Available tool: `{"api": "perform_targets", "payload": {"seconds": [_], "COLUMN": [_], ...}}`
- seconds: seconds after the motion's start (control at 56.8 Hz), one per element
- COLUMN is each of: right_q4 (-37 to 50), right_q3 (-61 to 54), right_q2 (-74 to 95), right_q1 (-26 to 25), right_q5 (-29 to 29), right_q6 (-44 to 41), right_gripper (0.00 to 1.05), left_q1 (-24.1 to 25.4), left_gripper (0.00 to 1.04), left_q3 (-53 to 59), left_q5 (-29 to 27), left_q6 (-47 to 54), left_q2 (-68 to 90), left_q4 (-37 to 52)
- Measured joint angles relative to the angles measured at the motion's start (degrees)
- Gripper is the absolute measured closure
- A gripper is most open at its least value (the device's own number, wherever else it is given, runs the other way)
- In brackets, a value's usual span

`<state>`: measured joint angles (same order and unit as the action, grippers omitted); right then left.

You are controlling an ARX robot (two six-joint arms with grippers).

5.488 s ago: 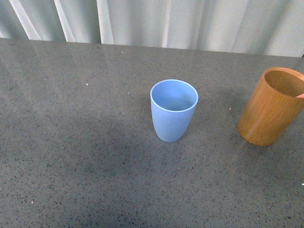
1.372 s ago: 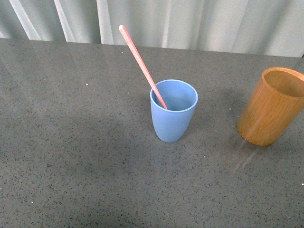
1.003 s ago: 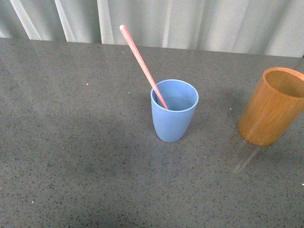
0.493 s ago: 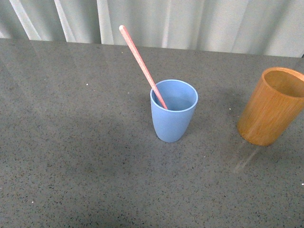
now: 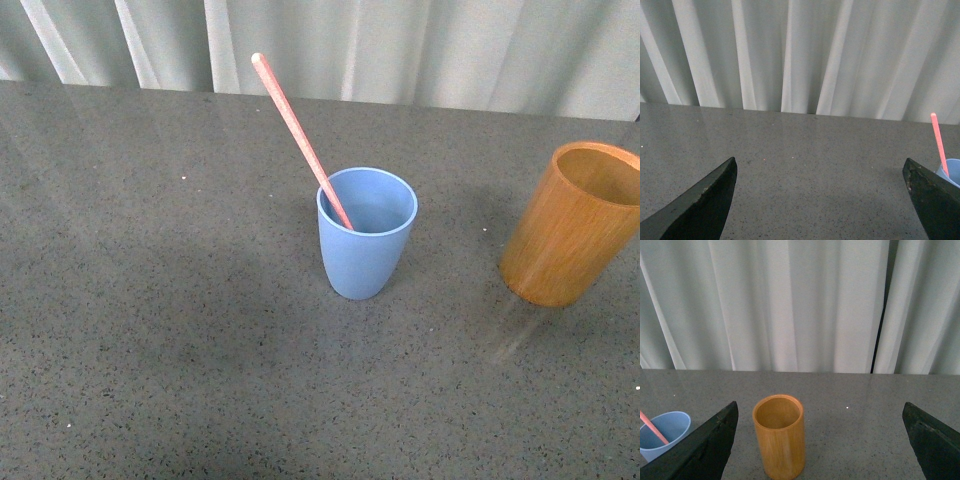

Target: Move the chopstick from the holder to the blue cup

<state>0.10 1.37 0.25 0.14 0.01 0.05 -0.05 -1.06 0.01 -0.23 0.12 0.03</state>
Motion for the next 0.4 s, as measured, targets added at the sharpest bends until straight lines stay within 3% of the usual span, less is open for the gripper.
{"api": "perform_targets", "payload": {"seconds": [0.405], "right_q4": [0.0], "right_q3": [0.0], "right_q2": [0.0], "right_q1": [0.0], "right_q5": [0.0], "right_q6": [0.0], "right_gripper": [0.10], "left_q1": [0.0], "left_gripper": [0.07], "left_q3": [0.0], "left_q5": [0.0], "left_q6": [0.0], "left_q2": [0.0], "left_q4": [0.0]}}
